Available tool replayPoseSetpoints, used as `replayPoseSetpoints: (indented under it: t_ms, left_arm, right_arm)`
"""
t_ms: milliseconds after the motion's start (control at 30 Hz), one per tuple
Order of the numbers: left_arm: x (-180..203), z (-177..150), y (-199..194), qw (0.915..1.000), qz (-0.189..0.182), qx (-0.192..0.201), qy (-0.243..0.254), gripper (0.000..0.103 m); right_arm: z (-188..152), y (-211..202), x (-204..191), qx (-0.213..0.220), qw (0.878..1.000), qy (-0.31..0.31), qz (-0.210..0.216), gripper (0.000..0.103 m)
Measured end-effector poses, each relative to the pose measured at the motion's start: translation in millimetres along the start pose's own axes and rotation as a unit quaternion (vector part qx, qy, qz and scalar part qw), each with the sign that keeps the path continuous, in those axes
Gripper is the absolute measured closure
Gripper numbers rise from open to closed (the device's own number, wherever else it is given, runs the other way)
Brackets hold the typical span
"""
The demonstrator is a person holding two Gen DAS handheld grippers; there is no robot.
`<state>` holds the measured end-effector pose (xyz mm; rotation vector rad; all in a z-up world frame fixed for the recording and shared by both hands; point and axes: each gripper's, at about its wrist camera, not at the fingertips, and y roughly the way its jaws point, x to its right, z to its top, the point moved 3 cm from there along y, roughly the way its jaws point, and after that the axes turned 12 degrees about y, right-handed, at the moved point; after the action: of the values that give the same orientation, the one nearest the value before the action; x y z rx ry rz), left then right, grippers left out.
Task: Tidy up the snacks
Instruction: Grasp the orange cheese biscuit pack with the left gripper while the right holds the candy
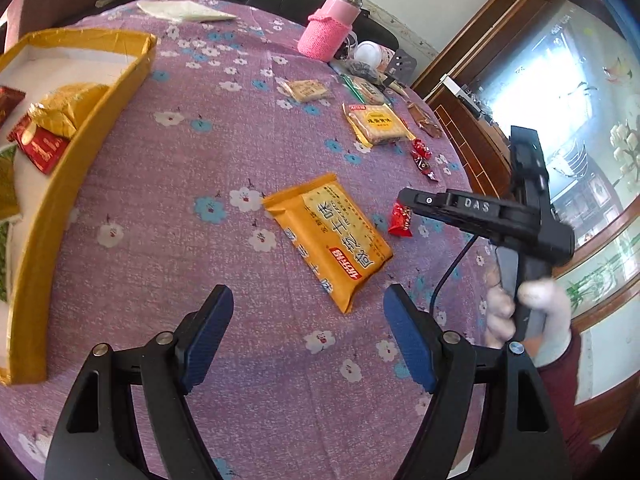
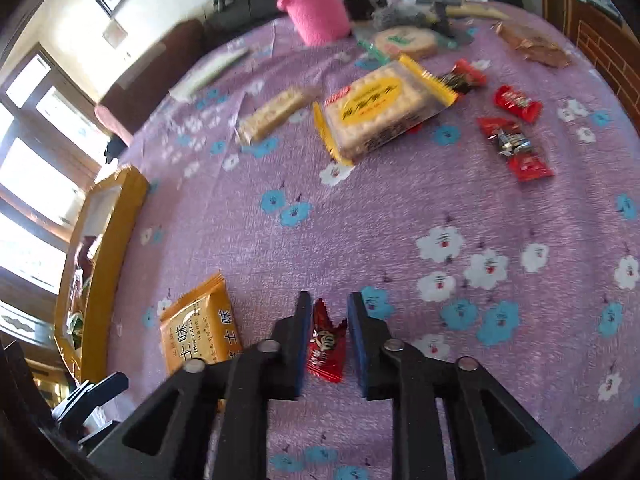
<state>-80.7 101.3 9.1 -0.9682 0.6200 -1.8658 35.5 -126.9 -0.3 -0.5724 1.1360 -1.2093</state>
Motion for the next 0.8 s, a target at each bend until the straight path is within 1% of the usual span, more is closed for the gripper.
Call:
replayPoseSetpoints:
  t_ms: [33,67,133,167,200,233,267,300,333,400,467,533,633,667,767,800]
  left_arm:
    - [0,0,1,1.0,0.001,-0.002,-0.002,0.025]
    - [1,1,3,1.0,0.005,-0.004,-0.003,0.025]
    - [3,2,6,0.9999,0.011,-0.005,-0.002,0.025]
    - [4,4,9,0.9999,0.015,-0.007,-0.001,0.025]
    - [6,6,13,0.9998,0.018,-0.011,0.001,0.025]
    - [7,7,17,0.9997,0.019,-0.015,0.003,0.026]
    - [9,9,20,0.9996,0.023,-0.018,0.006,0.026]
    - [10,11,23,0.9994,0.029,-0.019,0.009,0.026]
    - [11,13,26,0.9991,0.036,-0.02,0.013,0.026]
    - [12,19,34,0.9985,0.049,-0.018,0.014,0.026]
    - [12,25,46,0.9978,0.059,-0.027,0.012,0.026]
    - [16,32,52,0.9971,0.071,-0.021,0.017,0.025]
    - [21,44,65,0.9975,0.064,-0.027,0.014,0.024]
    - [24,47,70,0.997,0.068,-0.031,0.018,0.024]
    - [38,51,82,0.9923,0.103,-0.044,0.053,0.024]
    - [44,51,86,0.9888,0.121,-0.05,0.072,0.024]
  right_arm:
    - [-4,-1,0,0.009,1.0,-0.004,-0.004,0.06]
    - [-8,-1,0,0.012,1.0,-0.008,-0.003,0.06]
    - [-17,2,-3,0.007,1.0,-0.012,0.014,0.06]
    - [-20,5,-5,0.008,1.0,-0.014,0.016,0.06]
    - [-23,7,-7,0.013,1.0,-0.017,0.014,0.059]
    - [-24,7,-10,0.031,0.999,-0.029,0.006,0.06]
    - [-24,8,-13,0.037,0.999,-0.04,-0.004,0.067]
    - [-23,9,-15,0.046,0.998,-0.048,-0.014,0.087]
    - [-23,10,-15,0.048,0.997,-0.051,-0.012,0.09]
    - [-21,8,-9,0.052,0.998,-0.041,-0.002,0.09]
    - [-18,7,0,0.054,0.998,-0.026,0.01,0.09]
    - [-16,6,4,0.054,0.998,-0.018,0.018,0.09]
    - [-16,6,7,0.055,0.998,-0.015,0.021,0.09]
    - [-15,6,7,0.055,0.998,-0.013,0.022,0.09]
    - [-16,4,10,0.054,0.998,-0.005,0.028,0.09]
    - [-16,4,12,0.053,0.998,-0.002,0.03,0.09]
